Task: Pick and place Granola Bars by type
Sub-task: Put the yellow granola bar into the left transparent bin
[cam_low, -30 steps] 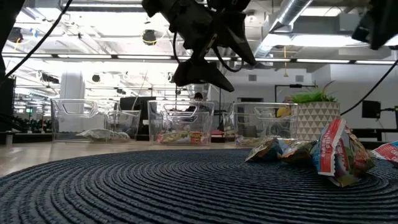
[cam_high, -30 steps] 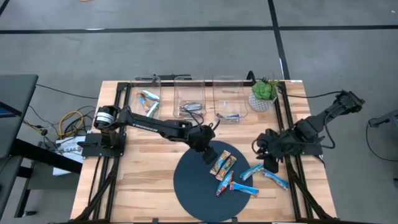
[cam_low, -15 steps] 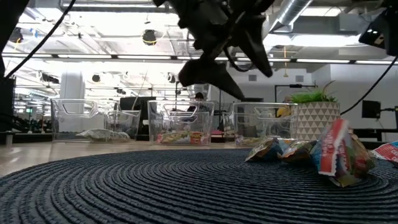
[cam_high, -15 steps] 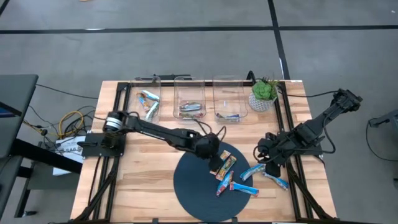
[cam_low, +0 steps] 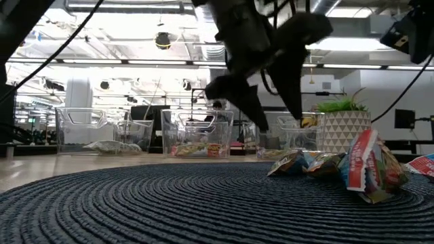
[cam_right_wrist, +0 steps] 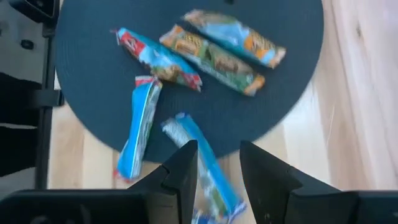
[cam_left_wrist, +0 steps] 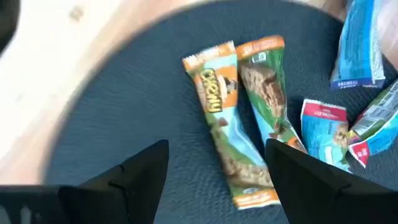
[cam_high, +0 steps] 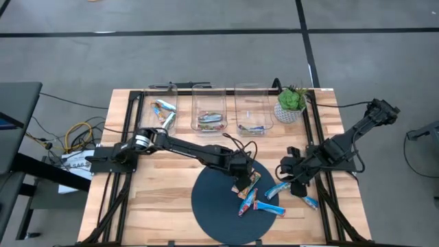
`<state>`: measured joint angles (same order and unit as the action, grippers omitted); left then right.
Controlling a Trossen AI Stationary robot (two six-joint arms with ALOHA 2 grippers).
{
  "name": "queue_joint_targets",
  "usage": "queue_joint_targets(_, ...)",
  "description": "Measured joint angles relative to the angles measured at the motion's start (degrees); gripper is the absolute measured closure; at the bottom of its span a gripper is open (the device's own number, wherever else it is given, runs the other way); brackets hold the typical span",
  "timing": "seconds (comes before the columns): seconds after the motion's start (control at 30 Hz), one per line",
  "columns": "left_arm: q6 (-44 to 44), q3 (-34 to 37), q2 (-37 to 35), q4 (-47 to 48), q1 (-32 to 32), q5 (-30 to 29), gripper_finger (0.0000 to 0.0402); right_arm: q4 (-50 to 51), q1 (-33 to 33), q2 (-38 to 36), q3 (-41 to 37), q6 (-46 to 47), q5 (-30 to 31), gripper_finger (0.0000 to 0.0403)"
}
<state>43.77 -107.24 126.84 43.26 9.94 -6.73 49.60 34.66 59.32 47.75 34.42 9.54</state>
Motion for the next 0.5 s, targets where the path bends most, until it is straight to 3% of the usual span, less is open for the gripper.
queue_joint_targets(0.3, -6.5, 0.5, -8.8, 3.2, 3.5, -13.7, 0.0141, -5.1, -5.4, 7.9, 0.0, -15.6, -0.6, 0.029)
queue_joint_targets(0.5, -5.9, 0.5, -10.7, 10.5, 5.2, -18.7, 0.0141, -12.3, -10.6, 14.1, 0.0, -26.4, -4.2, 0.029)
